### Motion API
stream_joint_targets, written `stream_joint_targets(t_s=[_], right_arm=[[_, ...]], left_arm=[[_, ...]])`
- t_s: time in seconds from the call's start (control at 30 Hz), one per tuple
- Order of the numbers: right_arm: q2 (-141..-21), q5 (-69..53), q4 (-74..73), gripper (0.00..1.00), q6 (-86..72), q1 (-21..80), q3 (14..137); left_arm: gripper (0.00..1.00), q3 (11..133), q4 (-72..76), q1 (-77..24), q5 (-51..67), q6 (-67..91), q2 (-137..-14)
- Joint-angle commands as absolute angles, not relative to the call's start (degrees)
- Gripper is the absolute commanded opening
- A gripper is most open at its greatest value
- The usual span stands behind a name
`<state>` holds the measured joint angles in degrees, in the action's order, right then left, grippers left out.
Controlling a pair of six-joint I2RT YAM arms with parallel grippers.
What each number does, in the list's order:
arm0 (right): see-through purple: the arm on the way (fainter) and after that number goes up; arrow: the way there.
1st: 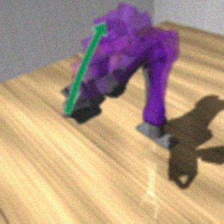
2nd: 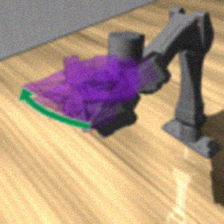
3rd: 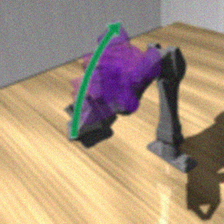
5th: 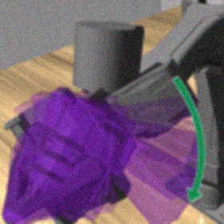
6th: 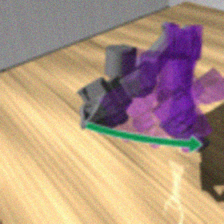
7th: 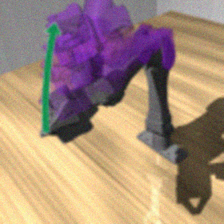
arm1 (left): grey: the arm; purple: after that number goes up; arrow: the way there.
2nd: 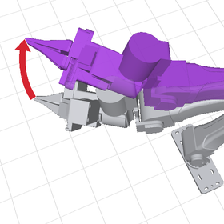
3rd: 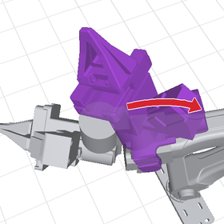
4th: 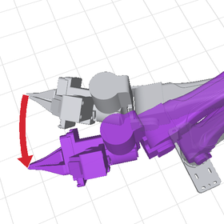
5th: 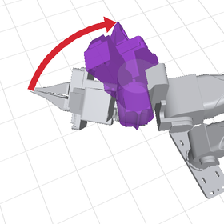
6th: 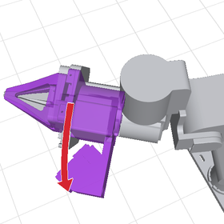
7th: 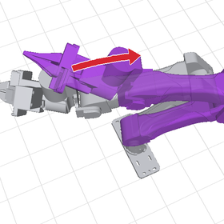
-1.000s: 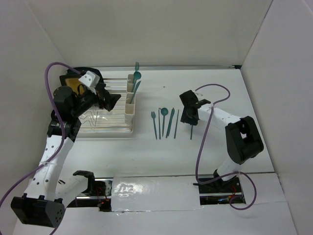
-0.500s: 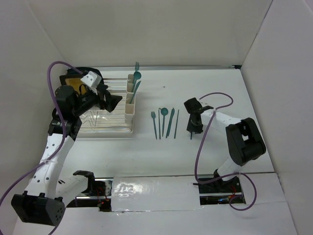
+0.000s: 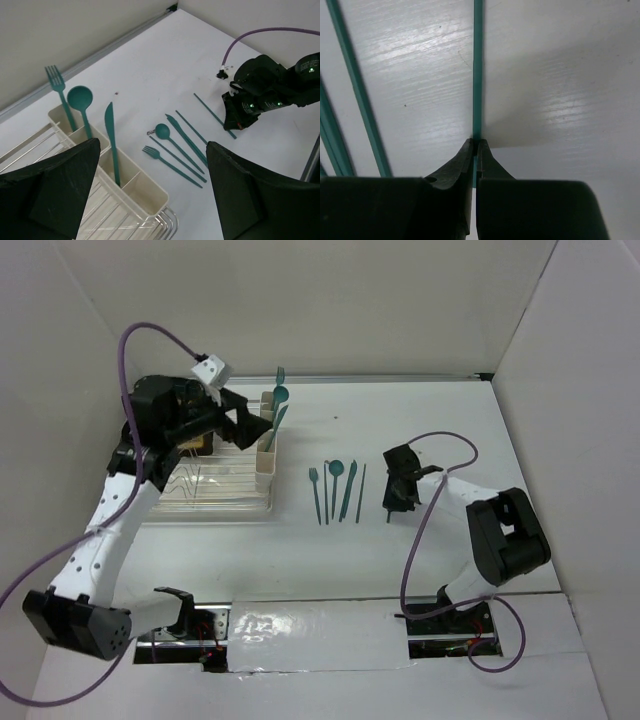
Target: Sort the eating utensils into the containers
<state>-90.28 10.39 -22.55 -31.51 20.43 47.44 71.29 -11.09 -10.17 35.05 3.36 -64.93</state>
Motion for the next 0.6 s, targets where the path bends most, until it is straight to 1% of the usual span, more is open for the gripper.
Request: stream_joint_targets(t_s=[0.0,0.17,0.23,0.27,0.37,0.4,0.47,0.57], right_arm=[[-88.43,4.67,-19.08,0.0,-28.4,20.3,44.03],[-77.2,-4.11,-15.91,0.0,-24.44,20.13,44.03],[-74.98,-8.69,-14.42,0.0,-23.56,20.21,44.74],[-73.14,-10.01,-13.81,0.0,-23.03,20.21,45.35],[-71.02,-13.09,-13.27,0.0,-23.47,20.57,46.57],[-70.49,-13.79,-12.75,0.0,-23.47,20.57,46.58],[-69.18,-14.94,-12.22,0.0,-23.73,20.92,47.72],[-67.51,-16.44,-11.69,0.0,-24.17,21.0,48.95]], left_arm=[[1.0,78.73,-16.86,-14.22,32.36,6.32,-70.3],[1.0,86.82,-18.19,-20.72,28.4,15.27,-79.44],[1.0,89.63,-19.07,-23.63,24.71,17.48,-84.88],[1.0,93.3,-19.68,-24.51,23.48,20.1,-87.08],[1.0,99.03,-24.42,-29.16,19.35,23.81,-94.99],[1.0,101.23,-24.43,-29.01,18.2,25.73,-97.79],[1.0,102.21,-24.26,-31.63,14.77,27.5,-99.92],[0.99,104.23,-23.82,-32.34,14.15,30.93,-102.92]])
